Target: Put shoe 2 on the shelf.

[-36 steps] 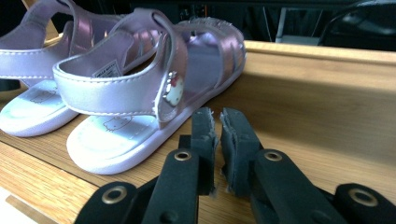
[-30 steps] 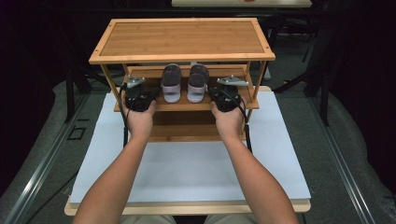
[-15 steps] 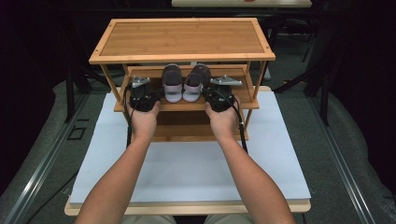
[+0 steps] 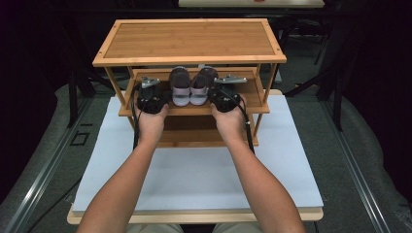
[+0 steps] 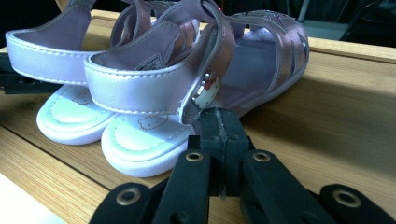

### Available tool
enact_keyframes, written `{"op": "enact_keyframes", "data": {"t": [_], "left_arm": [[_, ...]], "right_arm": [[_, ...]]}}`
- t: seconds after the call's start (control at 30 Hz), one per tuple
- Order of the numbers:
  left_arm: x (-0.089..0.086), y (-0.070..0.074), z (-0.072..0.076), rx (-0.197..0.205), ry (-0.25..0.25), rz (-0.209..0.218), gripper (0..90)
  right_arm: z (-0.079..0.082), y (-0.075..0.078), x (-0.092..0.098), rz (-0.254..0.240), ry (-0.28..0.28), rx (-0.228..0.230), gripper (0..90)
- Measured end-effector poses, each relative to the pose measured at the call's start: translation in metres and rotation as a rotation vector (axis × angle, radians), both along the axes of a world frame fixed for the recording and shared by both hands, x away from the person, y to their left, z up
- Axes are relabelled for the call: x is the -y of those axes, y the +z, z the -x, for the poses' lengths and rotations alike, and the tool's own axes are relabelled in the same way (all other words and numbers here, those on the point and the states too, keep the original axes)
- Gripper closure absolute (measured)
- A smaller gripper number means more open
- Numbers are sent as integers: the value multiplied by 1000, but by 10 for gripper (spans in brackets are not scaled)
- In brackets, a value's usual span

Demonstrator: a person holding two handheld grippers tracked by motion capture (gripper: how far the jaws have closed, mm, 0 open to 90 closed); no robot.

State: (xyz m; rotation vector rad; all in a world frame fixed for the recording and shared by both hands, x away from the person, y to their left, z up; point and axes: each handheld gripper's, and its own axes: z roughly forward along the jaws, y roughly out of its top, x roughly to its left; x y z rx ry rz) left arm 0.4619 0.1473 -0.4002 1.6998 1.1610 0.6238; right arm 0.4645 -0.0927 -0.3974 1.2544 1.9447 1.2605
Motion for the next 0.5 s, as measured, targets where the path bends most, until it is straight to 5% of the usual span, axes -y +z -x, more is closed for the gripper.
{"op": "enact_keyframes", "data": {"t": [0.17,0.23,0.33,0.5], "left_arm": [[-3,3,-5,-27,-32,17,900],[-3,5,-7,-22,-67,-12,900],[-3,4,-8,-24,-71,-9,900],[-5,1,-7,-24,-59,35,900]], "right_arm": [[-8,-1,2,-23,20,-24,900],[-11,-1,1,-21,11,-38,900],[-15,-2,2,-35,-10,-49,900],[-14,-2,6,-80,31,-78,900]]}}
